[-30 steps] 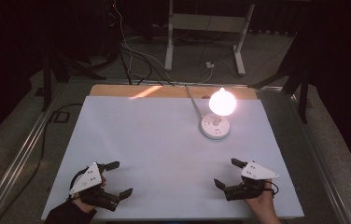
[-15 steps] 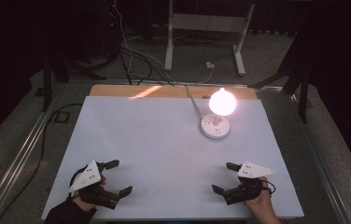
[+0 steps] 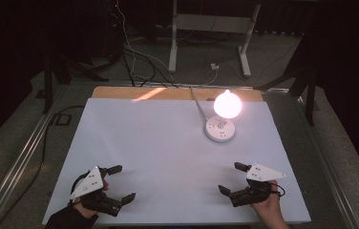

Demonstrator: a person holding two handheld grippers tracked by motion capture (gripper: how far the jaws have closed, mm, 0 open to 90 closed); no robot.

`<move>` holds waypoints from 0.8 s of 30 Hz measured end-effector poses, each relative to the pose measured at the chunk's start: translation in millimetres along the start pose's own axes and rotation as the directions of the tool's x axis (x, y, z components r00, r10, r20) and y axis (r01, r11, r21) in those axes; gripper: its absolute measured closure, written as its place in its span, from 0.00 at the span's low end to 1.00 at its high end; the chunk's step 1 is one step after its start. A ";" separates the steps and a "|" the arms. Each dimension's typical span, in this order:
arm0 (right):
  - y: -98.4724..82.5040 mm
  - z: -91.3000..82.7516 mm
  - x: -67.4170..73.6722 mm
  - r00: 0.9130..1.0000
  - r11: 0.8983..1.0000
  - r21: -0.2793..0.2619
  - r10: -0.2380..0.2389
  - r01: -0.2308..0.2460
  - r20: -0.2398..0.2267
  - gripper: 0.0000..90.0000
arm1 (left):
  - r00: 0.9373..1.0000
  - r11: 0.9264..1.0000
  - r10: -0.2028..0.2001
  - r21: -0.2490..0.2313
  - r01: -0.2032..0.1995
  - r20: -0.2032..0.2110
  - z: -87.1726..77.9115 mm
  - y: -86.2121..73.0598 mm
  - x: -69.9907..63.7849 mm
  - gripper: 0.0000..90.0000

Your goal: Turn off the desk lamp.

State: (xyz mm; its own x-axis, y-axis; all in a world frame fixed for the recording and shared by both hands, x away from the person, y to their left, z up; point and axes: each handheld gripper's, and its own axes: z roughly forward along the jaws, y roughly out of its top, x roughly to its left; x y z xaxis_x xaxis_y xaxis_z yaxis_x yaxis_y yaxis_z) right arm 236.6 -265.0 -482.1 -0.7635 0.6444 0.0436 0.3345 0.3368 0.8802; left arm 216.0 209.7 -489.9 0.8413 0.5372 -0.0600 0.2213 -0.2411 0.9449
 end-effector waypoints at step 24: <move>31.1 -4.7 -31.2 0.996 0.999 -0.049 0.027 -0.022 0.087 0.00 | 1.000 1.000 -0.006 -0.014 0.006 0.008 -0.6 1.4 -0.9 0.01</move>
State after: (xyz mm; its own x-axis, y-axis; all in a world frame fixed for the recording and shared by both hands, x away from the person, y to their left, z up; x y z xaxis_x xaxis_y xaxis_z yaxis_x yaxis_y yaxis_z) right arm 268.3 -277.8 -453.9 -0.7033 0.7104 0.0257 0.3241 0.2882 0.9011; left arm 215.3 209.4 -488.3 0.8438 0.5323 -0.0679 0.2194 -0.2267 0.9489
